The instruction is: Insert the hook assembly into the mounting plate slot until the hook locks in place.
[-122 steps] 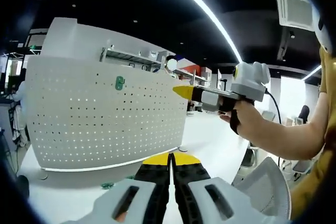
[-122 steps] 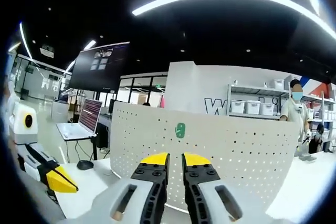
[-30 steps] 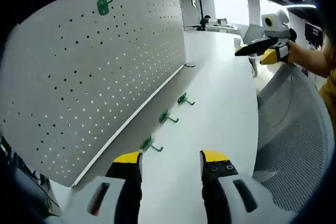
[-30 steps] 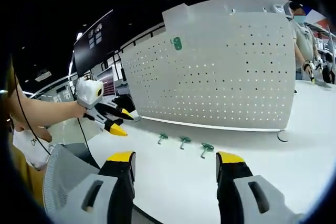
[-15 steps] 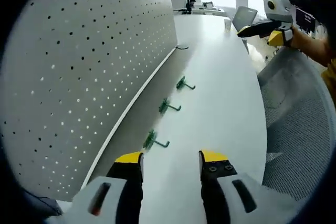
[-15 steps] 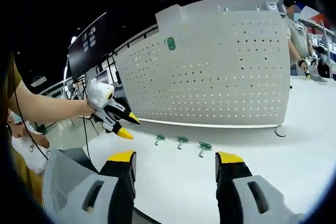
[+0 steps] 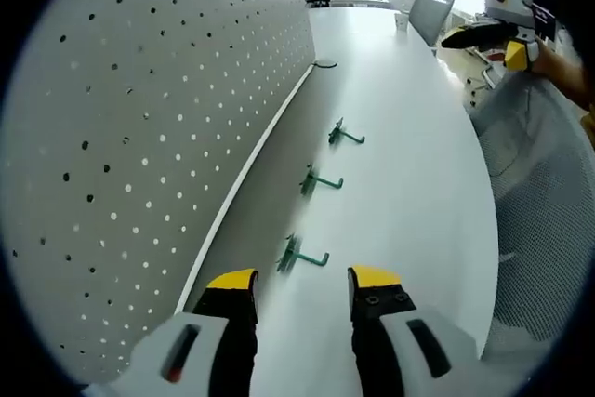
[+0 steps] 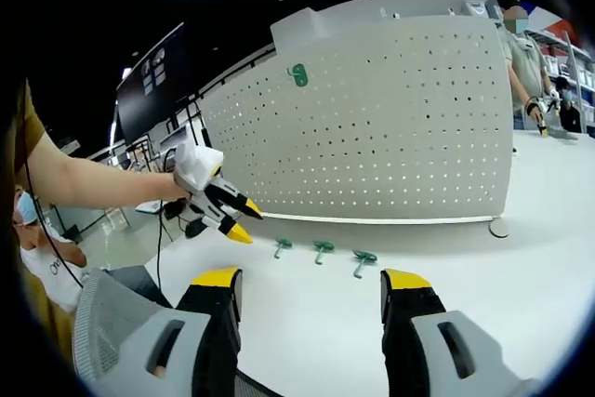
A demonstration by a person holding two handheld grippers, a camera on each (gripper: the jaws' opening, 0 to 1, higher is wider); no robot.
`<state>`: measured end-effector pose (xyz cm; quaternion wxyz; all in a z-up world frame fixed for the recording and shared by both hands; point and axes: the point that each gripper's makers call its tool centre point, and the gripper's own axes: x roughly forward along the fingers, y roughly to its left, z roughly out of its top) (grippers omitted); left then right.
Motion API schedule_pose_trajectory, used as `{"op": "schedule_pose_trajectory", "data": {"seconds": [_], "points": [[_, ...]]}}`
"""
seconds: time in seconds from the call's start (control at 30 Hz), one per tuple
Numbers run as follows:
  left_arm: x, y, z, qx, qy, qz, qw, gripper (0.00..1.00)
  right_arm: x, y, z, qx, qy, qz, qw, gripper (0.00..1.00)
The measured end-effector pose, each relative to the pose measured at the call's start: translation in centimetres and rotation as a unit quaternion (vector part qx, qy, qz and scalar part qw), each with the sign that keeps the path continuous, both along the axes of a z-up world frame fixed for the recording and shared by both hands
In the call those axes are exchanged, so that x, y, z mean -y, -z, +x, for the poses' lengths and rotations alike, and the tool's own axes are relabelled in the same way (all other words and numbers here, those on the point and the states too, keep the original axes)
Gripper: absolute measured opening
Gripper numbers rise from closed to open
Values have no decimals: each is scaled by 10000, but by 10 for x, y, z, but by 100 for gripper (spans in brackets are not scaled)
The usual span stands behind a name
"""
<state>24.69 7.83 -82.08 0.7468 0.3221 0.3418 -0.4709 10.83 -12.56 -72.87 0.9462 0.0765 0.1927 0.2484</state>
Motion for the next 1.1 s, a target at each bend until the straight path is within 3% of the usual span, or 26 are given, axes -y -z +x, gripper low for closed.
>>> {"op": "schedule_pose_trajectory", "data": {"seconds": [1.1], "points": [[4, 38, 24, -352, 394, 730, 9959, 24, 11, 3, 4, 23, 224, -78, 9997, 56]]}}
